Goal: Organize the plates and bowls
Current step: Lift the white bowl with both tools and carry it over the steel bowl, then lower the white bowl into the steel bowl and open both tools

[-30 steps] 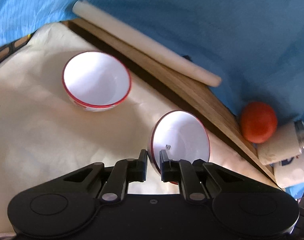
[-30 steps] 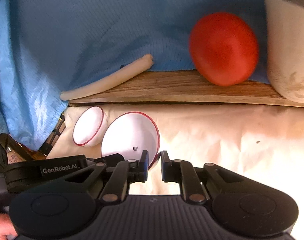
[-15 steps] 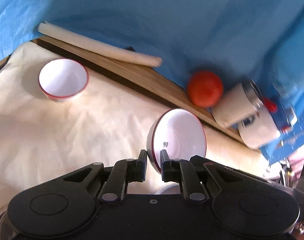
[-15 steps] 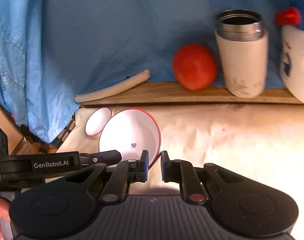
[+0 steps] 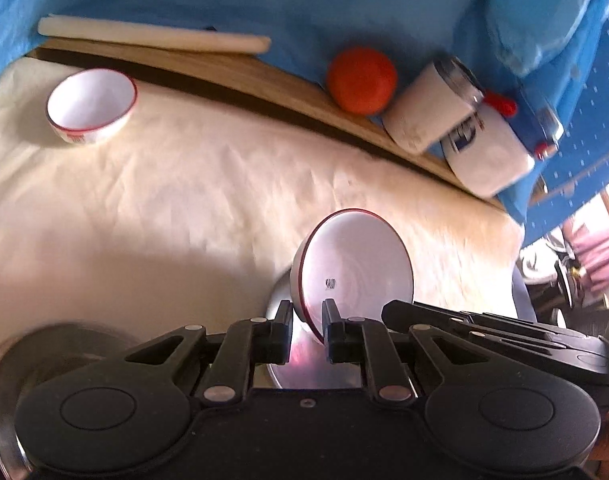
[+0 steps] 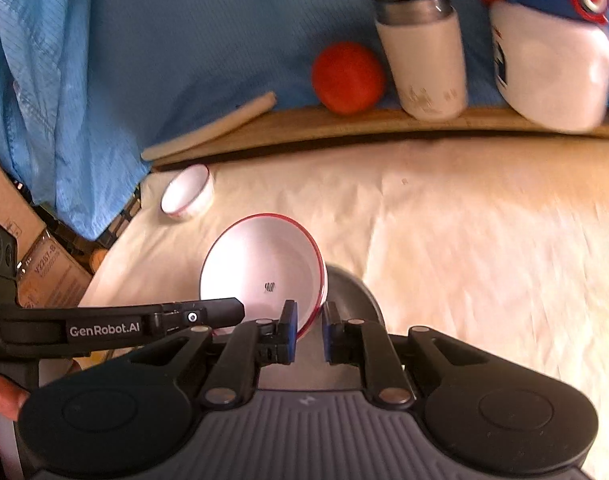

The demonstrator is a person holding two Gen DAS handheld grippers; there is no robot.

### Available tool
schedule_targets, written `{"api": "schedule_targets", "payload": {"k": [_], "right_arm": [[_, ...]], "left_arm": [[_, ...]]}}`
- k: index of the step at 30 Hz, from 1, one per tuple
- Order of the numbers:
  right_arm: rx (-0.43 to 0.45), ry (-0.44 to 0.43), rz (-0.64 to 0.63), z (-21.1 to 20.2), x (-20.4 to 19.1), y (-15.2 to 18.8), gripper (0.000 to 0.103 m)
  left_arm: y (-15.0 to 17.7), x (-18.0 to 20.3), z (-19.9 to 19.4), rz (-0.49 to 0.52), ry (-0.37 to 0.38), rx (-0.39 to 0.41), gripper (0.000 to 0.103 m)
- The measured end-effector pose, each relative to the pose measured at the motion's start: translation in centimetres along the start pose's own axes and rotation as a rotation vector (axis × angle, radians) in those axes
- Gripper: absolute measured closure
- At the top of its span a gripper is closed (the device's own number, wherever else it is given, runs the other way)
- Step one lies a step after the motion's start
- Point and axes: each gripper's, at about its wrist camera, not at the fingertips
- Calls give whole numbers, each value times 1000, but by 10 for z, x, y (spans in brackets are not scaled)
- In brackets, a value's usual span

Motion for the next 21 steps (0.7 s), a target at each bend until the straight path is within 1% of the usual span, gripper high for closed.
{"api": "schedule_targets", "payload": {"k": [9,13,21], "right_arm": [[-55,2,32,-2,3,15,88],[-84,9,39,2,3,16,88],[-130,19,41,8,4,13,88]], "left_arm": [[12,4,7,21,-23,-69,87],[13,2,13,0,-39,-110,86],[12,6,23,-9,-74,-148,86]]}}
Point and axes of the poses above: each gripper's, at about its wrist camera, not at the fingertips, and z roughly the way its jaws point, x to its right, y to its underside, and after that the axes turned 12 degrees about -z, right-handed
